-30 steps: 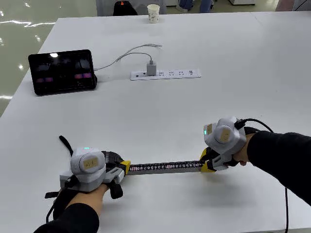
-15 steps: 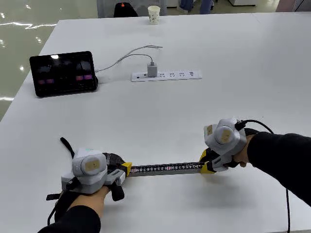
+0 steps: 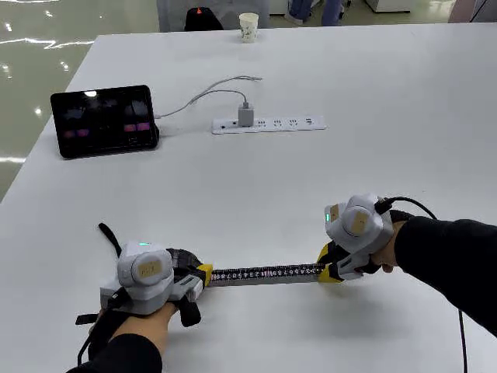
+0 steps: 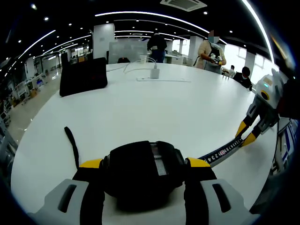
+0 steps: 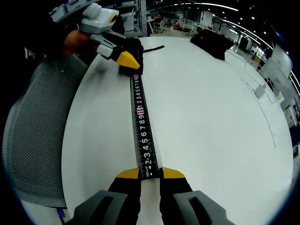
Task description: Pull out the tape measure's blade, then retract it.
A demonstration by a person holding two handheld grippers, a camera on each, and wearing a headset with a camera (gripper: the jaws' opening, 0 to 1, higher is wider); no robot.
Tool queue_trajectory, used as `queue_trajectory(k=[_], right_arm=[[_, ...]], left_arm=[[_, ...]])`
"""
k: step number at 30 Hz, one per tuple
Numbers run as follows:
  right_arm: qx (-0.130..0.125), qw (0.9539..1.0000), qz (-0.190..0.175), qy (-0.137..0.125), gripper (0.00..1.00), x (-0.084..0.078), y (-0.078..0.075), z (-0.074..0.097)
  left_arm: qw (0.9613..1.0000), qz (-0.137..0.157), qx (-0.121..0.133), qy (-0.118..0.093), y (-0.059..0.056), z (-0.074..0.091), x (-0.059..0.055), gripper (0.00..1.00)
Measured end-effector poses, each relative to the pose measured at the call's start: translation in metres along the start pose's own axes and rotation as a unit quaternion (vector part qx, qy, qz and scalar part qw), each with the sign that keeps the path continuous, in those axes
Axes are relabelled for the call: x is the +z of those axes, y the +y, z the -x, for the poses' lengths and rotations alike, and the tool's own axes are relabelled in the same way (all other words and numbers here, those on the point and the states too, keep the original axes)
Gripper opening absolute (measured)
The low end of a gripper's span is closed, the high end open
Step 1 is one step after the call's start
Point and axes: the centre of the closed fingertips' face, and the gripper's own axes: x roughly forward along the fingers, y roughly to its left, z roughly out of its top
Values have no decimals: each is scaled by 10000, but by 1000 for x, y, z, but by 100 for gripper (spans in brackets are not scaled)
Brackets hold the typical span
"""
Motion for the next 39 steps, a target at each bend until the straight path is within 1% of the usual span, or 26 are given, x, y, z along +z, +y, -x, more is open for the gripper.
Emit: queue_trajectory(k=[19, 39], right_arm=[[-12, 10000, 3, -49, 11, 8, 2, -3], [30, 9999, 22, -115, 11, 17, 2, -7]], left_arm=[[10000, 10, -12, 22, 0, 0, 0, 64], [10000, 24, -27, 36, -1, 0, 0, 64]])
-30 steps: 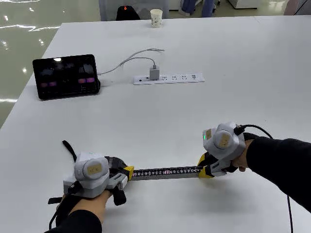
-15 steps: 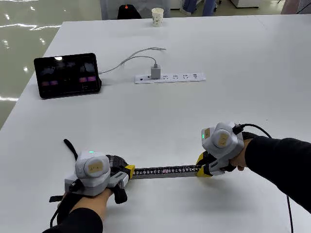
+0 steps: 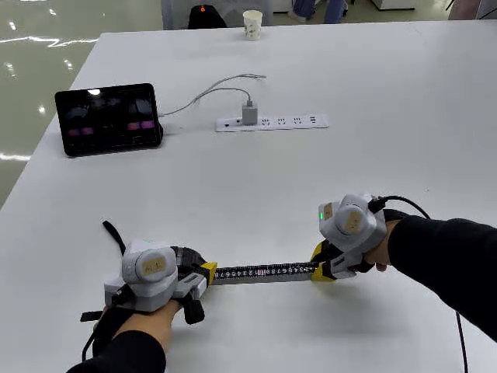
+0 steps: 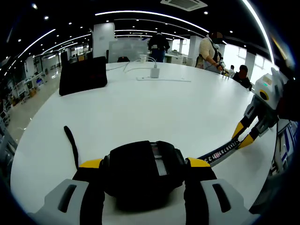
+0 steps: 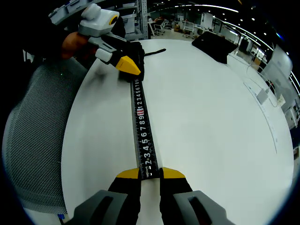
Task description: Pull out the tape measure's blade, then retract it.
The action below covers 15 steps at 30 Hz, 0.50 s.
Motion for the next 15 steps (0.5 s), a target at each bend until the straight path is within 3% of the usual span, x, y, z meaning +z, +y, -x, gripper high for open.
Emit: queue_trajectory(k=[15], right_arm=[[24, 10000, -18, -49, 11, 5, 0, -3]], left_arm=[[10000, 5, -5, 14, 0, 0, 0, 64]])
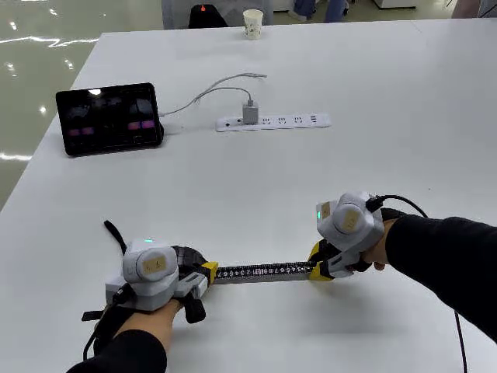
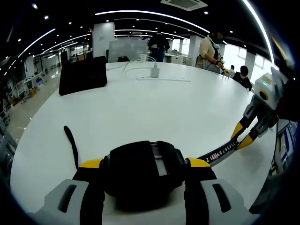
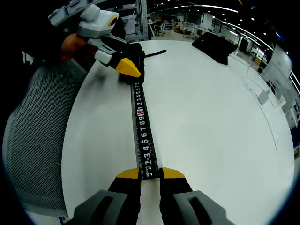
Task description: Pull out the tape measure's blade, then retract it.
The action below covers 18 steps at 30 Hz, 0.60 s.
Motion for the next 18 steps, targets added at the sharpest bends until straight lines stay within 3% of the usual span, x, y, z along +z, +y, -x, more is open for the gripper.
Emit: queue_trajectory(k=[18], right_arm=[[4, 10000, -11, -21, 11, 7, 1, -4]], left_arm=[[10000, 3, -6, -5, 0, 0, 0, 64]])
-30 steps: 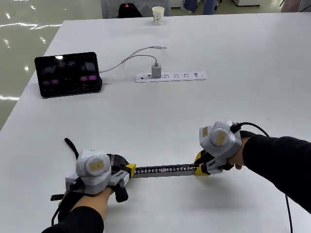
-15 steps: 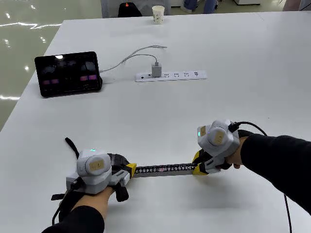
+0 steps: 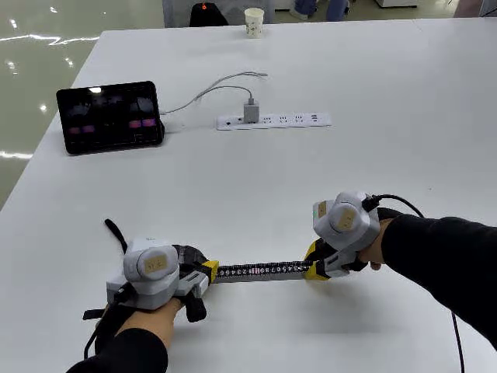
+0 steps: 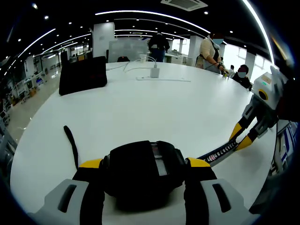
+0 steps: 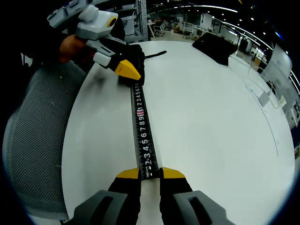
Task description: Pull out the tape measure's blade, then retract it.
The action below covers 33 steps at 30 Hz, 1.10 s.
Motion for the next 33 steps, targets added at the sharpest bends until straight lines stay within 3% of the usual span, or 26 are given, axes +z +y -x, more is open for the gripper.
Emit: queue_trajectory(k=[33], right_arm=[[14, 9999, -24, -105, 11, 12, 2, -8]], left_arm=[[10000, -7, -7, 37, 1, 0, -2, 64]])
